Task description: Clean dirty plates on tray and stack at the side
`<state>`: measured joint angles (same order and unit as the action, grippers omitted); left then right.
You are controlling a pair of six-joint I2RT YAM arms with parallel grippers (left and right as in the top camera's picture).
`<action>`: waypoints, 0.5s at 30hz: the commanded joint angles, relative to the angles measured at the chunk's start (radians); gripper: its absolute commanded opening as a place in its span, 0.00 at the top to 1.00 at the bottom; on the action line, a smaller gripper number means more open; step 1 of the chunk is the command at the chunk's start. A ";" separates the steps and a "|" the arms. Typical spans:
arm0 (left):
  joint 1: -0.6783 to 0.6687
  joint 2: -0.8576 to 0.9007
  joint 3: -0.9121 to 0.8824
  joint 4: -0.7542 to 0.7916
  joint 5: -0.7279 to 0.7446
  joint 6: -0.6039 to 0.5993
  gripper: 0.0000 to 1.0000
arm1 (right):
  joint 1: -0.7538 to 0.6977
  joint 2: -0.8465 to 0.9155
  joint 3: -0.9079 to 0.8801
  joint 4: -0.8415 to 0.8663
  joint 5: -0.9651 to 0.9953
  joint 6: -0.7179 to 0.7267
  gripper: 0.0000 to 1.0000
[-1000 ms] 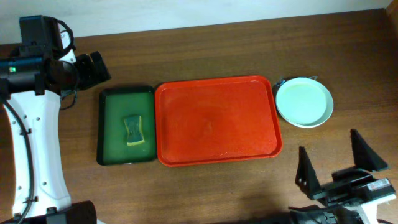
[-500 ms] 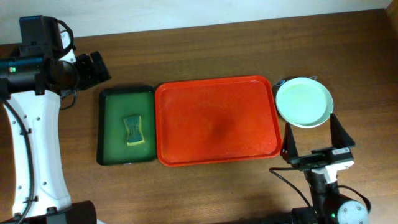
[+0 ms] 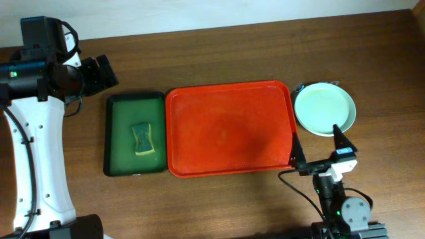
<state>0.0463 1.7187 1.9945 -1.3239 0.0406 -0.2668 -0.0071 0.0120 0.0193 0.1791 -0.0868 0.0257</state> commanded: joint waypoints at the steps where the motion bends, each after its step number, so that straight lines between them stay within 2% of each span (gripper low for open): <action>1: 0.002 -0.001 0.009 0.001 -0.003 -0.009 0.01 | -0.006 -0.008 -0.014 -0.129 0.008 0.035 0.02; 4: 0.002 -0.001 0.009 0.001 -0.003 -0.009 0.01 | -0.006 -0.008 -0.014 -0.254 0.009 0.035 0.02; 15: 0.002 -0.001 0.009 0.002 -0.003 -0.009 0.01 | -0.006 -0.008 -0.014 -0.251 0.010 0.035 0.01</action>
<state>0.0463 1.7187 1.9945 -1.3239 0.0406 -0.2668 -0.0071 0.0120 0.0109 -0.0666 -0.0868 0.0528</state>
